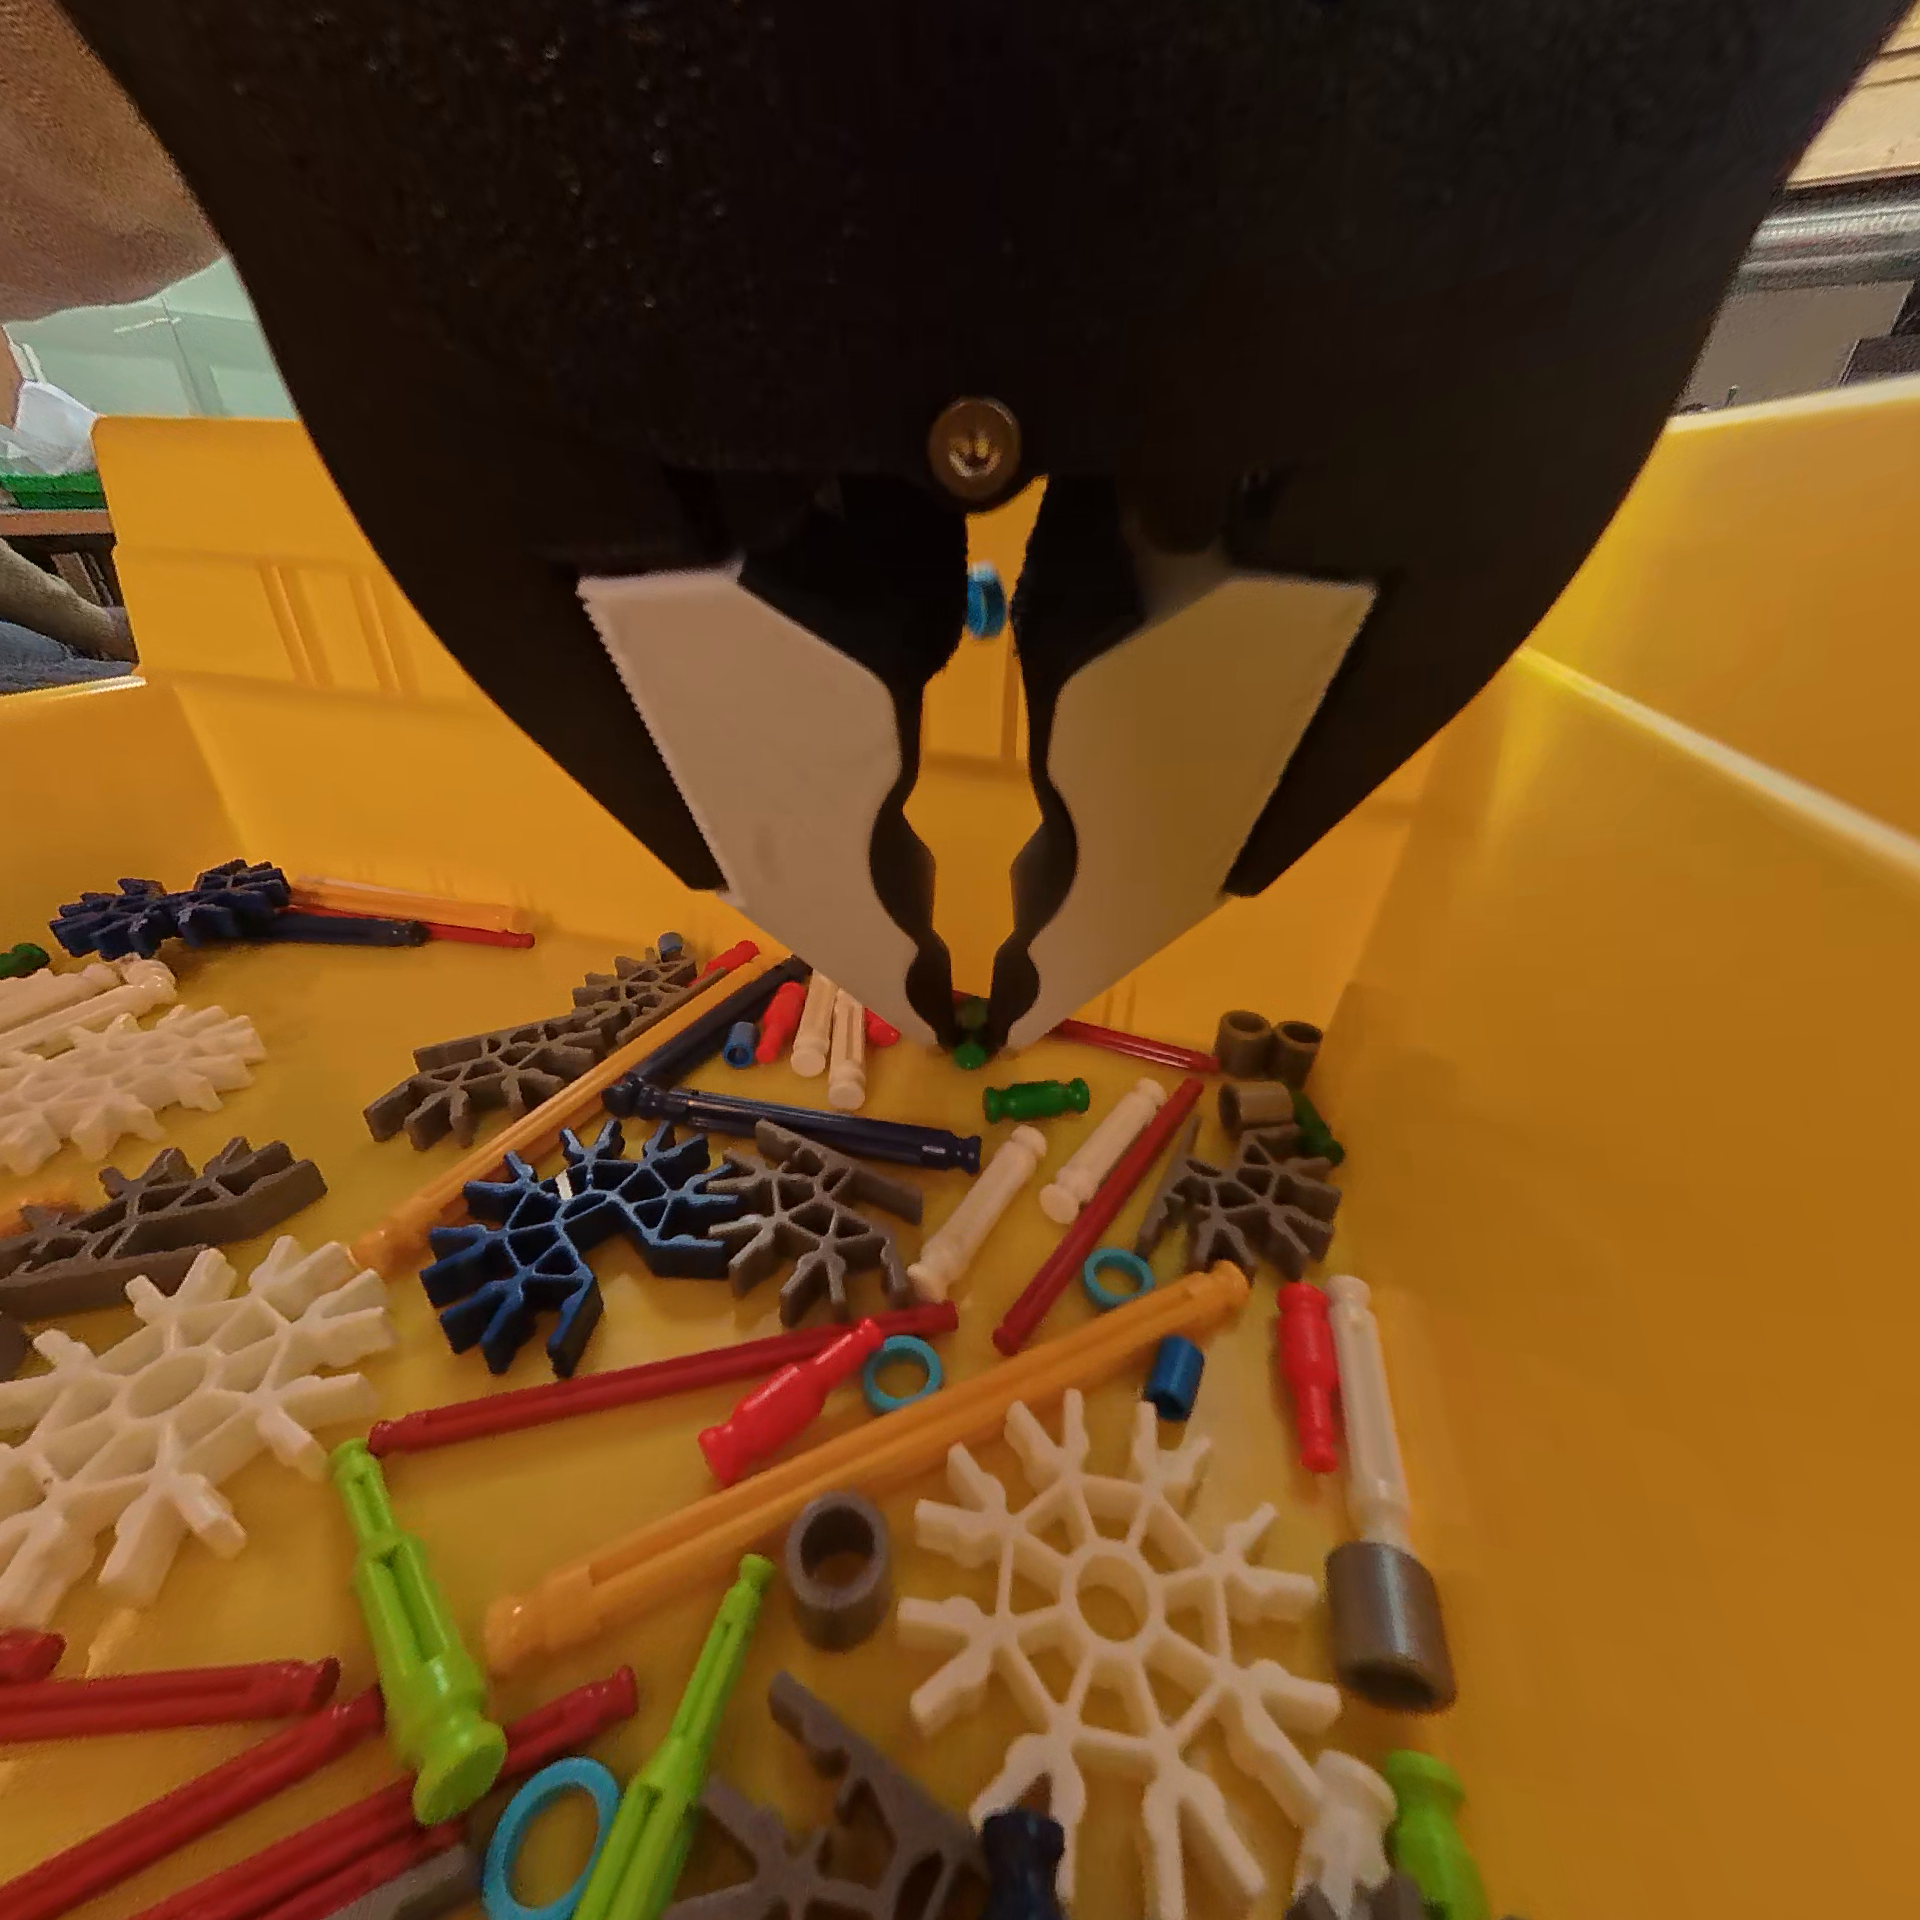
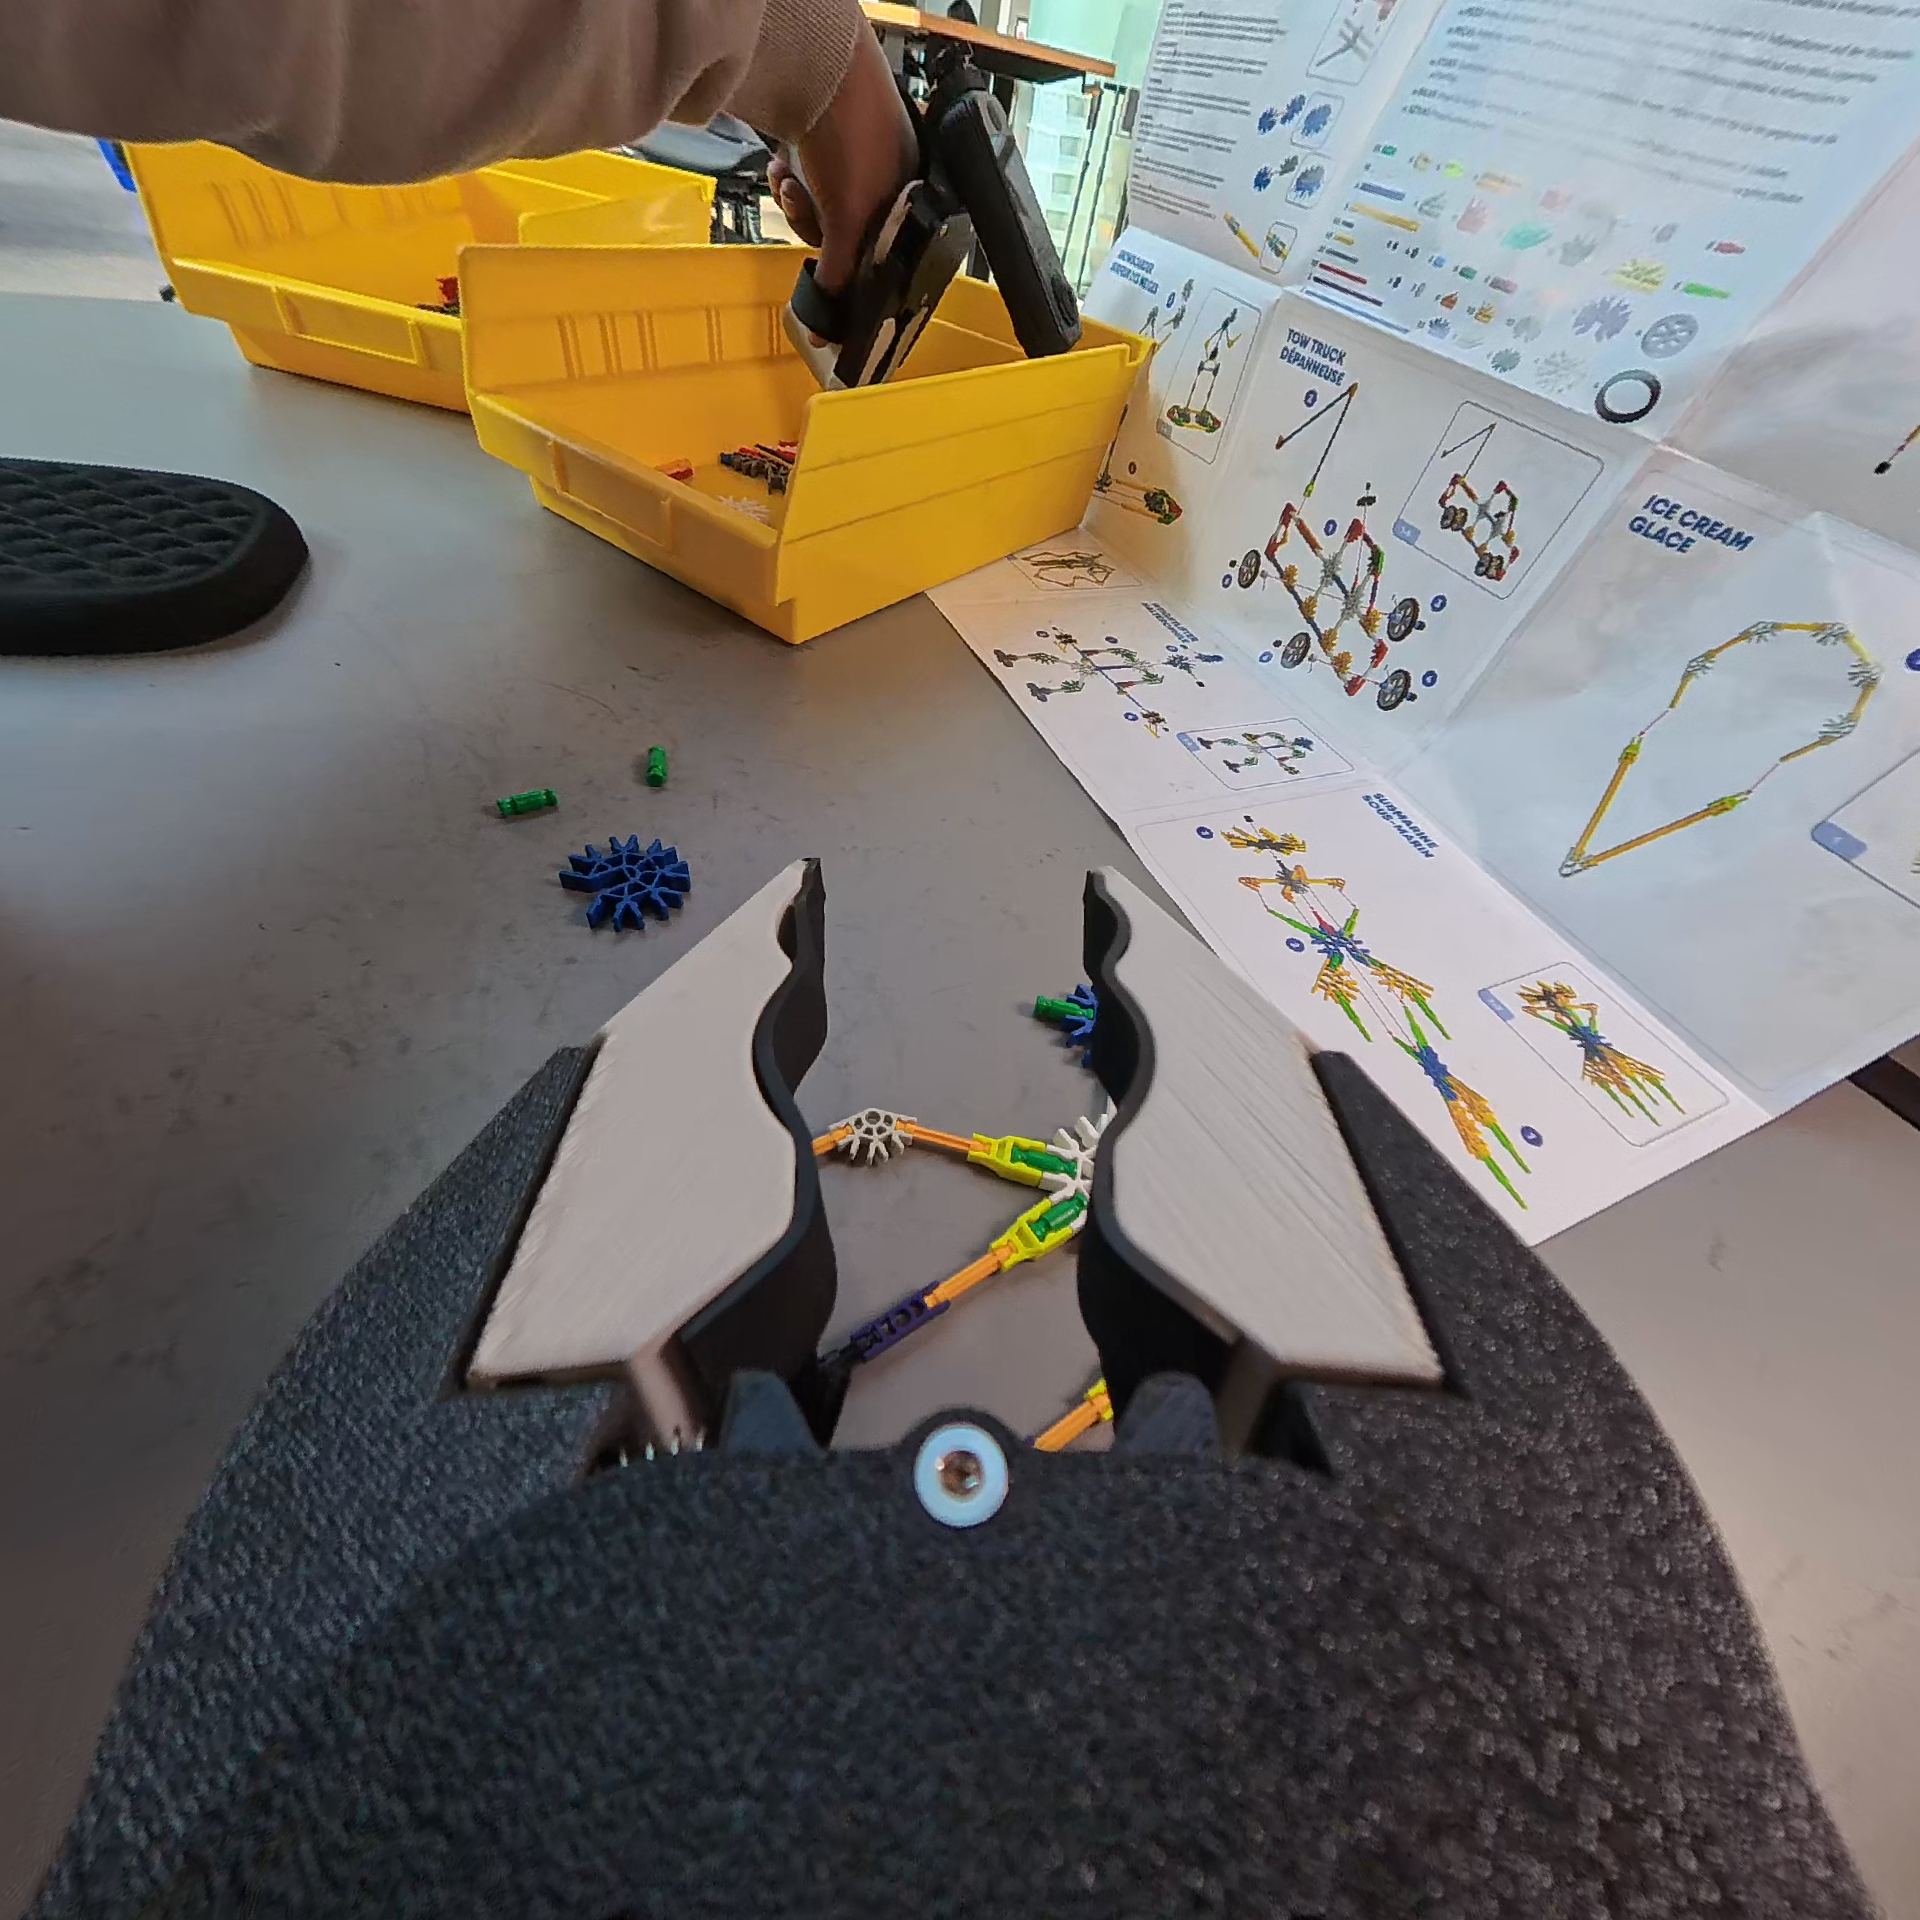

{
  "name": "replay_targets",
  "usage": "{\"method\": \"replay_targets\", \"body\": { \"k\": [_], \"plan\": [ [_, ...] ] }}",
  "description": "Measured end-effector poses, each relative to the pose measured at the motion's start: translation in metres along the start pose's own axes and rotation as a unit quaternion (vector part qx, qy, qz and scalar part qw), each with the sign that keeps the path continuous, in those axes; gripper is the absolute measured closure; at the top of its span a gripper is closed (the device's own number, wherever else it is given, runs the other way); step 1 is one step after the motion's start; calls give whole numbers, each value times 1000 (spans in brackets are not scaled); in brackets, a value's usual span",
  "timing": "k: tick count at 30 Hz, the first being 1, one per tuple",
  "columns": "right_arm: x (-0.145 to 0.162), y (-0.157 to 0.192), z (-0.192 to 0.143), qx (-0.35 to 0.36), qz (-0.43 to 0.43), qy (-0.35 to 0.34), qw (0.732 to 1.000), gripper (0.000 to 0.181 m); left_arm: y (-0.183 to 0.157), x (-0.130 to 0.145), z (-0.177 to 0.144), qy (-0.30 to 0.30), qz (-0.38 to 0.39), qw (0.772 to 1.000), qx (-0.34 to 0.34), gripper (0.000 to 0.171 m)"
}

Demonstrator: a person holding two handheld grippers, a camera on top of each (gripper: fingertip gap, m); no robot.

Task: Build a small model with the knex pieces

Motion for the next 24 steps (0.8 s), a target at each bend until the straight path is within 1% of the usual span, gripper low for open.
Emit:
{"method": "replay_targets", "body": {
  "k": [3,6,10,12,13,15,17,18,19,21,23,24],
  "plan": [
    [0,1,0,0,-3,1,1000,132,-2,1,-2,-17,3,1000,-2,166],
    [1,1,0,1,-5,3,1000,132,-7,3,-13,-50,8,999,-4,166],
    [1,2,1,3,-8,5,1000,133,-16,7,-47,-129,17,991,-19,166],
    [1,2,1,3,-10,6,1000,132,-31,7,-74,-190,34,981,-33,166],
    [1,2,1,4,-11,7,1000,132,-46,5,-90,-229,50,971,-36,166],
    [2,3,1,4,-14,8,1000,132,-92,1,-119,-305,101,947,-29,166],
    [2,4,2,3,-18,12,1000,132,-151,-4,-136,-362,170,916,-32,166],
    [2,5,3,2,-21,13,1000,132,-183,-8,-138,-384,205,899,-34,166],
    [3,6,3,1,-23,14,1000,133,-214,-12,-136,-399,236,885,-38,166],
    [3,9,4,0,-28,17,999,133,-269,-23,-120,-408,287,865,-52,166],
    [3,9,5,1,-32,19,999,132,-313,-35,-98,-407,326,852,-45,166],
    [3,9,5,2,-31,19,999,133,-330,-40,-86,-402,339,850,-35,165]
  ]
}}
Point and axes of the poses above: each gripper's, where its closed fingertips meet, z out along the fingers, x out of its underside, y = z × x across the jaws, the point moved 3 cm from there along -z, back along the fingers, and after that the axes turned 8 degrees about y, right-handed, at the moved point
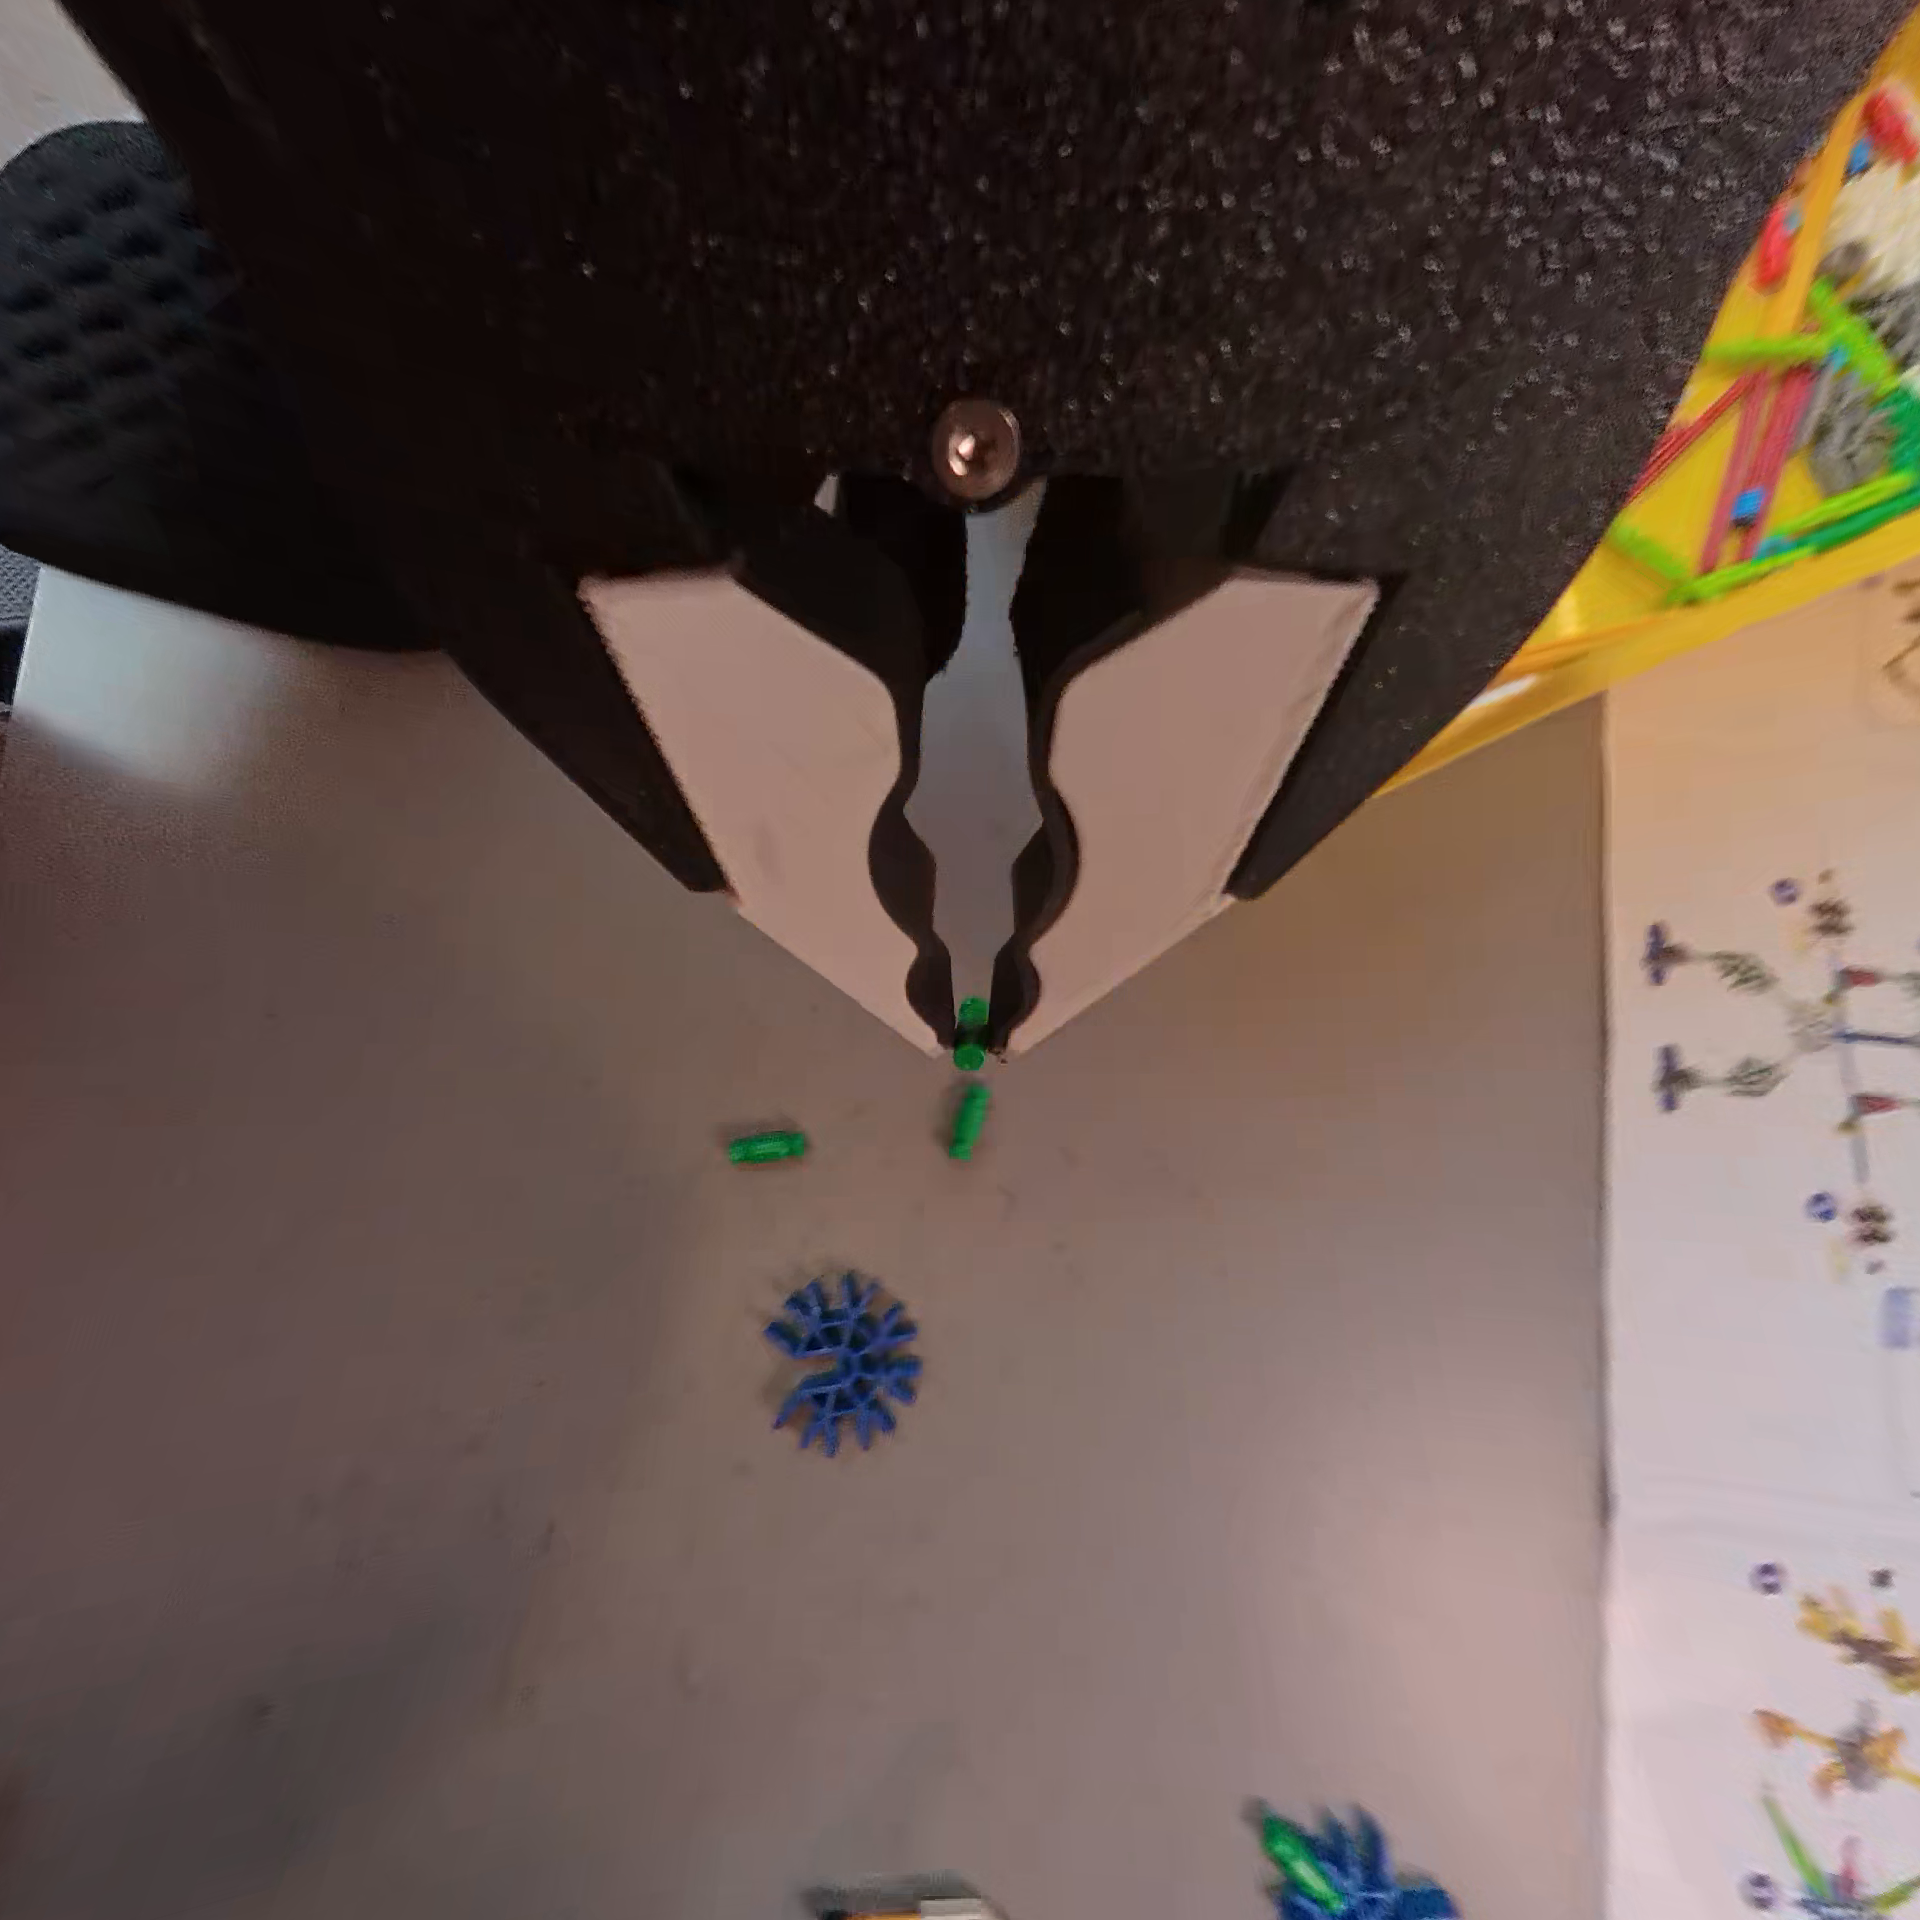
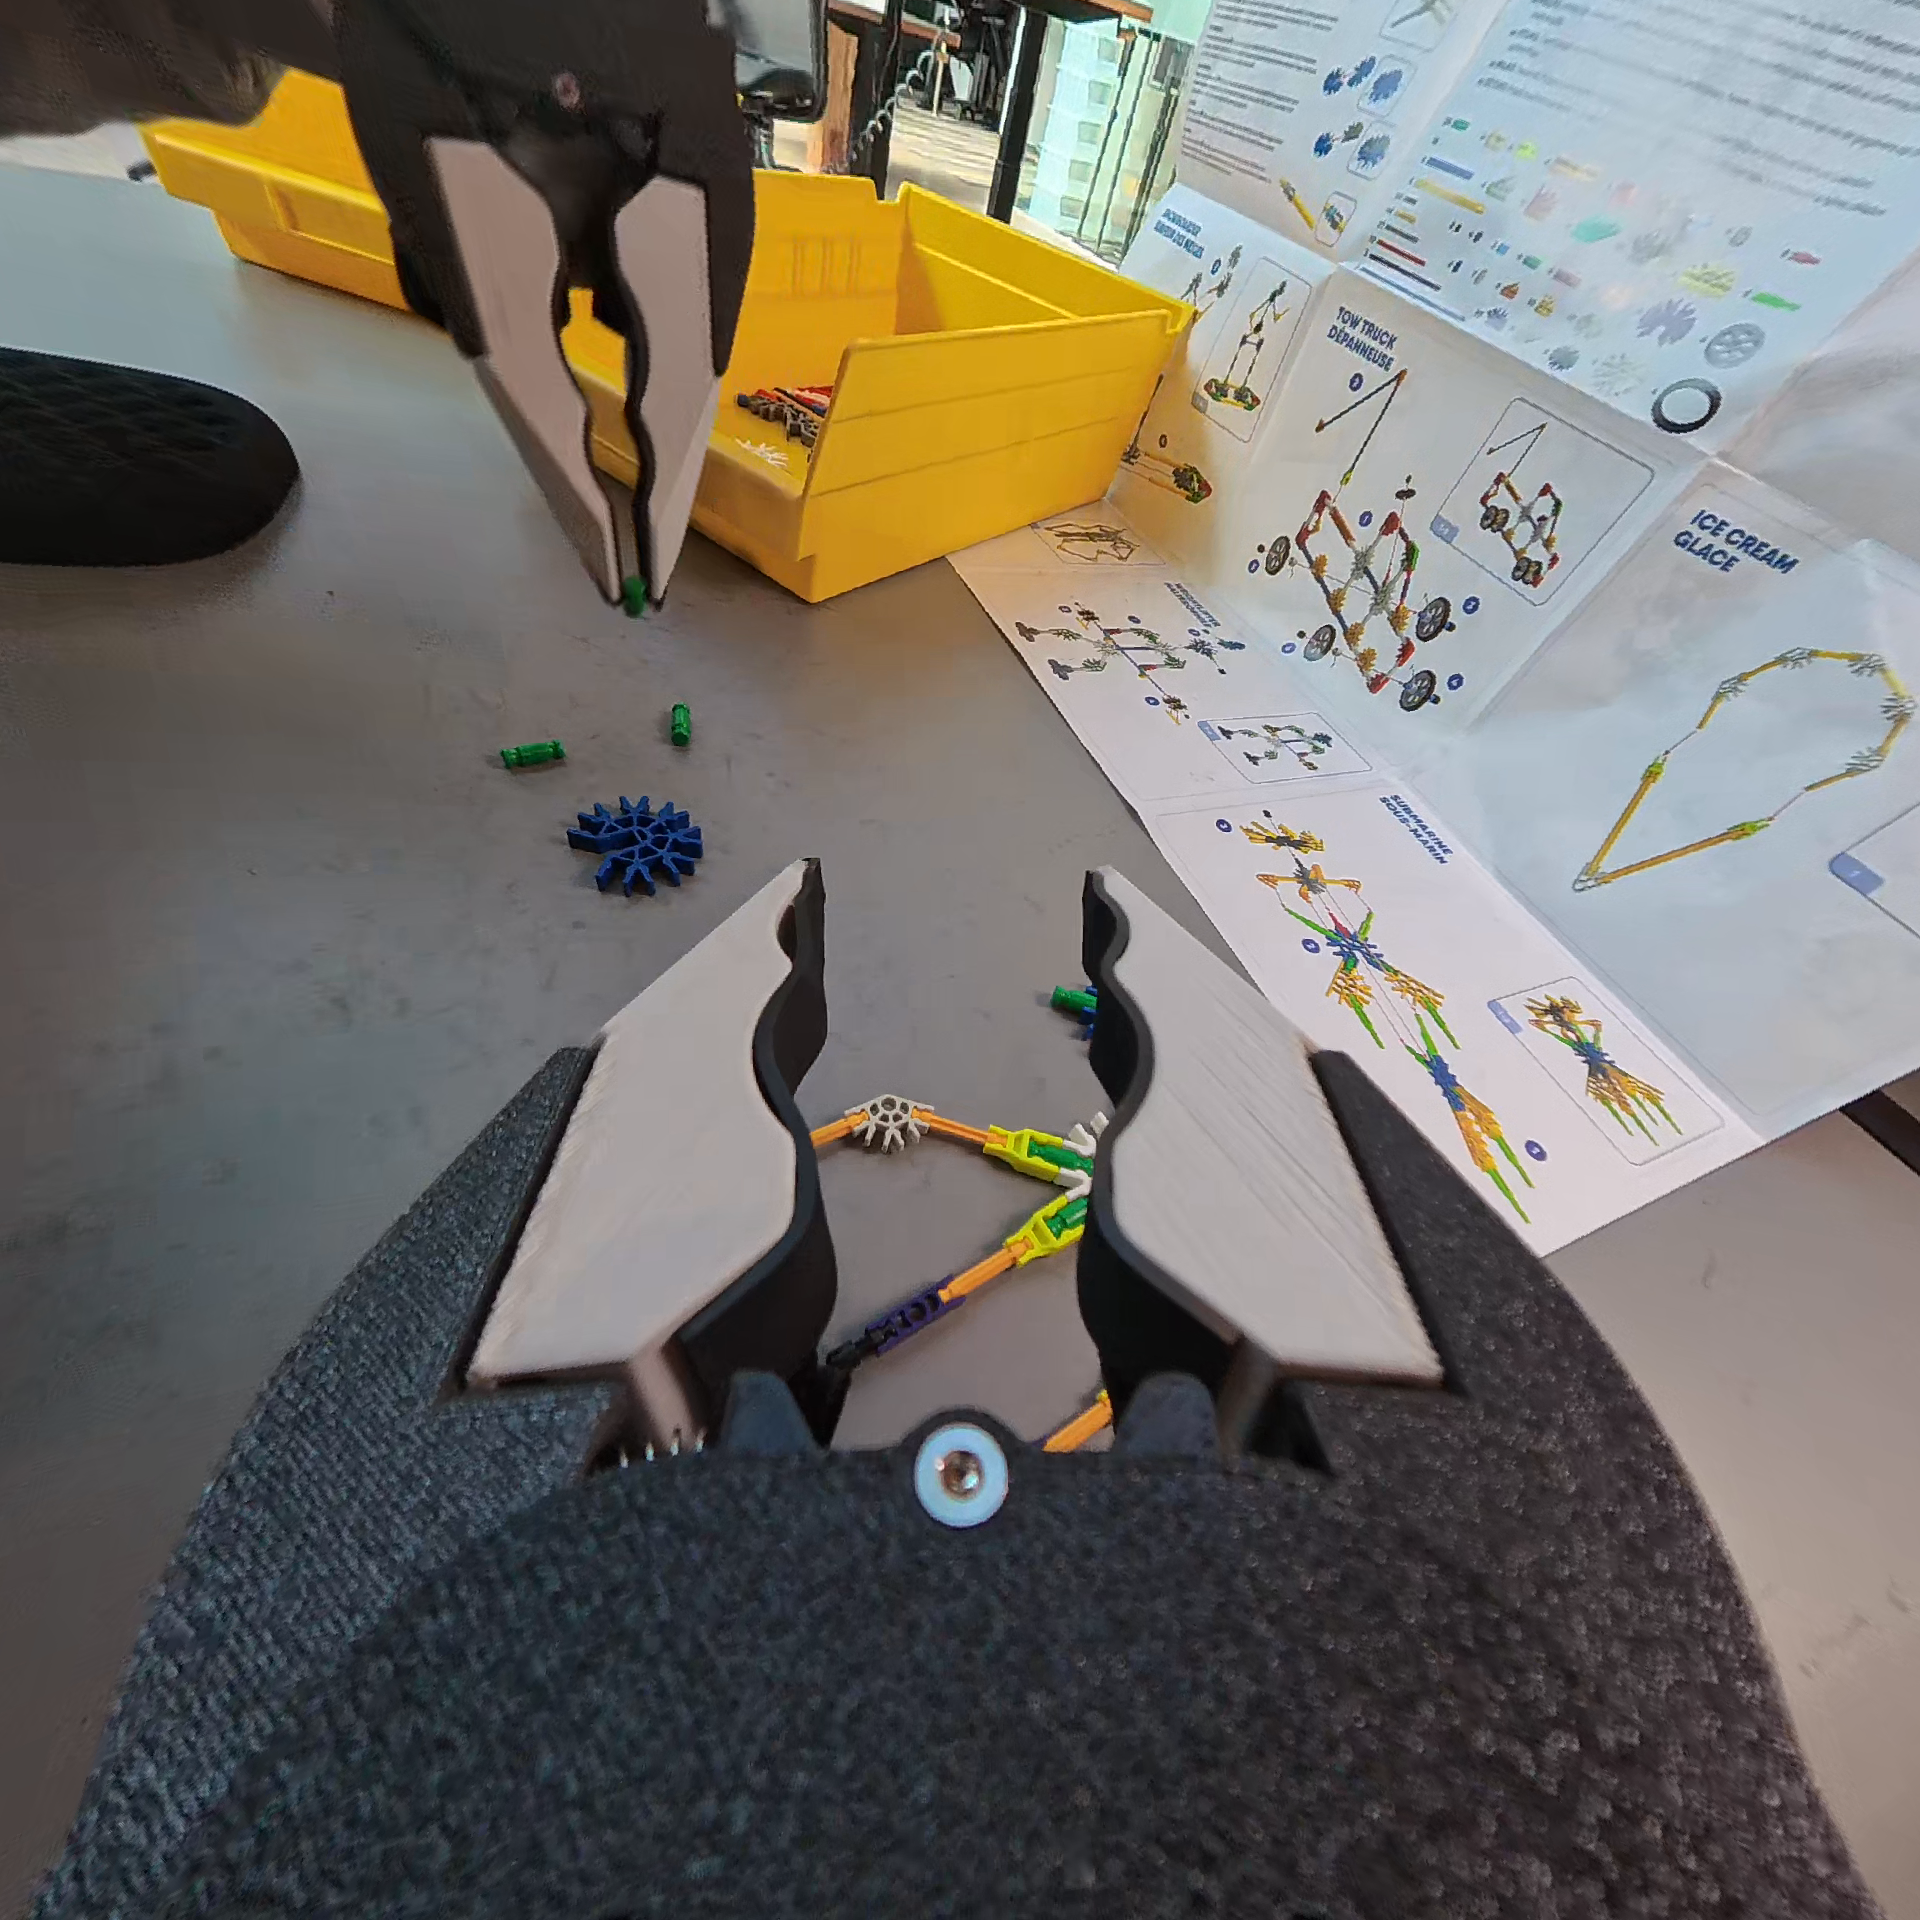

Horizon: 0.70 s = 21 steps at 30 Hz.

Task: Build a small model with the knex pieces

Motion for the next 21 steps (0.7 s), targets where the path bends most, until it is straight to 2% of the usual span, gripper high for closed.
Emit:
{"method": "replay_targets", "body": {
  "k": [3,8,12,15,17,18,20,21],
  "plan": [
    [-1,-2,-1,2,7,-4,1000,133,-16,-3,30,15,13,1000,7,165],
    [0,-3,-1,3,6,-2,1000,133,-18,0,44,26,10,1000,13,163],
    [1,-1,0,2,-2,3,1000,133,-17,4,37,22,8,1000,8,159],
    [1,-2,-1,2,2,0,1000,133,12,18,2,10,-18,999,-47,158],
    [1,-3,-2,1,5,-2,1000,133,60,47,-35,16,-75,990,-121,159],
    [1,-3,-1,0,5,-1,1000,132,89,73,-53,39,-116,979,-161,159],
    [1,-2,-1,1,4,0,1000,132,144,141,-81,125,-204,944,-227,154],
    [1,-2,-1,1,2,0,1000,132,162,173,-87,167,-237,928,-234,153]
  ]
}}
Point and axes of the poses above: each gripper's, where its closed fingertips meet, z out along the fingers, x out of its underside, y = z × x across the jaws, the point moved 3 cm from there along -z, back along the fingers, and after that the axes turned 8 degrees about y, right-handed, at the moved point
